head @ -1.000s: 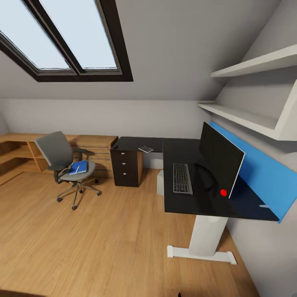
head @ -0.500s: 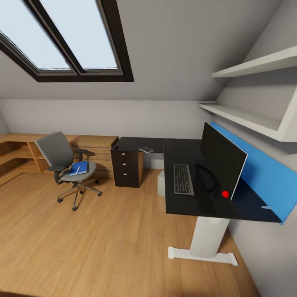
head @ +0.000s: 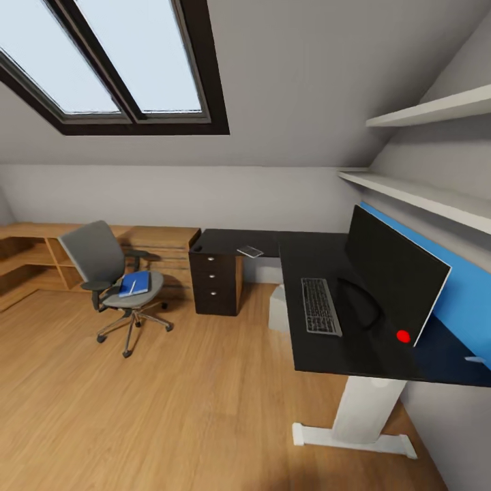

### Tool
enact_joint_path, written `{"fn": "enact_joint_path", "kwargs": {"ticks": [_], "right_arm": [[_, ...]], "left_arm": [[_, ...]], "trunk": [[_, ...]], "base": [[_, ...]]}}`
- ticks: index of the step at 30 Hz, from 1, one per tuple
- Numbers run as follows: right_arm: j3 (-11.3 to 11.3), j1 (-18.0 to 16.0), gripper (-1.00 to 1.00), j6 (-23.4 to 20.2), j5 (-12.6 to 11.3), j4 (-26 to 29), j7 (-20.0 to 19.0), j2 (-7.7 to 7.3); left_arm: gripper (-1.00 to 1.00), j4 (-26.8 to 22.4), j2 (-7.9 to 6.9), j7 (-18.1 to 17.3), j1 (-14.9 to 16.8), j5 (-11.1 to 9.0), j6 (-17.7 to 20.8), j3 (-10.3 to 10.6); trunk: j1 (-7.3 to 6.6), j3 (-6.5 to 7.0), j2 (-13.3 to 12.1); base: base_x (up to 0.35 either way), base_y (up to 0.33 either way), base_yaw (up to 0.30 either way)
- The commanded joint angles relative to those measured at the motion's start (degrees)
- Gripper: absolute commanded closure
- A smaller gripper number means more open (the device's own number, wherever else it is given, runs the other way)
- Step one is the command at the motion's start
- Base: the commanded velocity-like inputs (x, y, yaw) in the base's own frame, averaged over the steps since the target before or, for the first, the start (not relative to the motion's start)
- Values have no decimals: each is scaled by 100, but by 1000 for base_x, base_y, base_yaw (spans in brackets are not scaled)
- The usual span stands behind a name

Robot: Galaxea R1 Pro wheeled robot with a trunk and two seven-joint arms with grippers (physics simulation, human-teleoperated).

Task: In the bedroom, organize the workspace by keeping the computer under the desk, ensuring the monitor is on the desk, placing the keyboard on the desk next to the monitor, placing the mouse on the desk next to the keyboard, moving the folder from the swivel chair onto the desk next to the mouse, stacking the notebook on top of the folder with the pen on top of the notebook, and positioning the swivel chair next to the desk.

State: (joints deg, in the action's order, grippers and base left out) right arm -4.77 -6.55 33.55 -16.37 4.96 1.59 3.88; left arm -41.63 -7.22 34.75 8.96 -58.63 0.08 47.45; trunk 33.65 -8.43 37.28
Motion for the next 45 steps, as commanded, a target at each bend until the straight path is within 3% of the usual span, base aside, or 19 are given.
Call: {"fn": "enact_joint_path", "kwargs": {"ticks": [1,45], "right_arm": [[-51,-7,-100,20,-50,-81,17,-4],[-50,-6,-100,20,-44,-121,17,-10]], "left_arm": [[-100,-12,-8,41,9,-26,1,37],[-100,-12,-21,41,9,-26,-13,31]], "trunk": [[4,-10,8],[4,-10,8]], "base": [[243,213,0],[260,204,0]]}}
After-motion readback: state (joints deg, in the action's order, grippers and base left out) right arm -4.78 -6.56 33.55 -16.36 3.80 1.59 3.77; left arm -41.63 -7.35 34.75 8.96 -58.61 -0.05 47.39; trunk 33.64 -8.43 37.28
